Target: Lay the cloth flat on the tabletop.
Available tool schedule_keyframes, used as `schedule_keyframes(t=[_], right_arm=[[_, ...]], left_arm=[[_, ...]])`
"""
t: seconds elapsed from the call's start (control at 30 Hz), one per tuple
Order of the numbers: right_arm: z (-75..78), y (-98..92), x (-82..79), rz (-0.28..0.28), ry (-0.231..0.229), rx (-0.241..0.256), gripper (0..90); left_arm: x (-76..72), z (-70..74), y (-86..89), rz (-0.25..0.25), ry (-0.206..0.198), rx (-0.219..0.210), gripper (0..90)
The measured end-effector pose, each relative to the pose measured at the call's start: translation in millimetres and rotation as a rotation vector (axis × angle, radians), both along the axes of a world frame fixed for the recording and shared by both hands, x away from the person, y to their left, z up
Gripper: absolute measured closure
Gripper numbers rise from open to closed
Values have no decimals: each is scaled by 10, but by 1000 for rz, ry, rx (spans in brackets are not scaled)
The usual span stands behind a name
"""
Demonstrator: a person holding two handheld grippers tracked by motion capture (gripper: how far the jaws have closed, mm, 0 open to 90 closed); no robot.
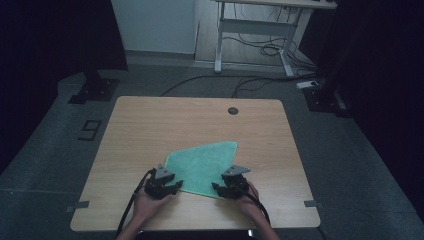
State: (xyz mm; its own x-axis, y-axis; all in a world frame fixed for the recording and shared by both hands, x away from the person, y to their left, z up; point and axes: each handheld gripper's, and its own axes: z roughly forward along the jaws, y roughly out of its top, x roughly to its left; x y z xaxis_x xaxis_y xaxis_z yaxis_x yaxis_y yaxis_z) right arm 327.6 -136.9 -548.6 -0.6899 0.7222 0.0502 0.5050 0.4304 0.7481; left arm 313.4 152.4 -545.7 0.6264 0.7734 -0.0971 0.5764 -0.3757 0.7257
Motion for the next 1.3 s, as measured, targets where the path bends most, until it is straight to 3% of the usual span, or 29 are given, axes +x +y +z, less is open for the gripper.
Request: schedule_keyframes(t=[0.03, 0.1, 0.13, 0.2, 0.23, 0.27, 0.3, 0.33, 0.37, 0.43, 0.47, 0.53, 0.63, 0.7, 0.83, 0.9, 0.97, 1.03, 1.1, 1.23, 1.3], right_arm=[[-3, -31, -42, 9, -4, -3, 462], [-2, -63, -84, 9, -3, -1, 467], [-4, -130, -140, 10, -5, 0, 471], [-4, -157, -154, 10, -5, 1, 472], [-3, -178, -162, 10, -3, 0, 474], [0, -209, -160, 9, -2, -1, 479], [0, -209, -160, 9, -2, -1, 479], [2, -226, -152, 7, 5, 6, 486], [2, -226, -152, 7, 5, 6, 486], [3, -237, -133, 4, 8, 7, 484], [3, -237, -133, 4, 8, 7, 484], [0, -260, -105, -8, 8, 15, 483], [-2, -274, -86, -11, 10, 20, 484], [-1, -286, -66, -20, 15, 25, 485], [-2, -286, -66, -23, 10, 21, 484], [-4, -278, -74, -25, 2, 12, 484], [-4, -272, -77, -26, -1, 8, 483], [-6, -276, -76, -27, 1, 14, 483], [-7, -278, -77, -28, 0, 15, 483], [-9, -300, -79, -36, 10, 34, 481], [-8, -324, -78, -44, 21, 49, 471]], left_arm=[[-99, 12, -22, -32, 16, -8, 542], [-131, 29, -31, -46, 17, -5, 533], [-144, 90, -24, -41, -19, -6, 516], [-109, 129, -12, -28, -33, -12, 513], [-51, 175, 4, -12, -45, -22, 506], [109, 262, 32, 14, -72, -36, 497], [109, 262, 32, 14, -72, -36, 490], [321, 310, 45, 30, -62, -52, 475], [321, 310, 45, 30, -62, -52, 465], [627, 294, 31, 41, -35, -58, 456], [627, 294, 31, 41, -35, -58, 450], [811, 239, -25, 29, -4, -53, 447], [874, 193, -73, 17, 21, -60, 444], [905, 146, -125, 10, 36, -41, 460], [906, 85, -197, 1, 43, -10, 538], [891, 75, -222, -9, 39, 3, 631], [867, 93, -241, -16, 20, 5, 775], [805, 162, -274, -31, -15, 3, 822], [771, 192, -294, -40, -32, 5, 834], [566, 301, -404, -92, -86, -8, 844], [448, 318, -478, -122, -117, 17, 844]])
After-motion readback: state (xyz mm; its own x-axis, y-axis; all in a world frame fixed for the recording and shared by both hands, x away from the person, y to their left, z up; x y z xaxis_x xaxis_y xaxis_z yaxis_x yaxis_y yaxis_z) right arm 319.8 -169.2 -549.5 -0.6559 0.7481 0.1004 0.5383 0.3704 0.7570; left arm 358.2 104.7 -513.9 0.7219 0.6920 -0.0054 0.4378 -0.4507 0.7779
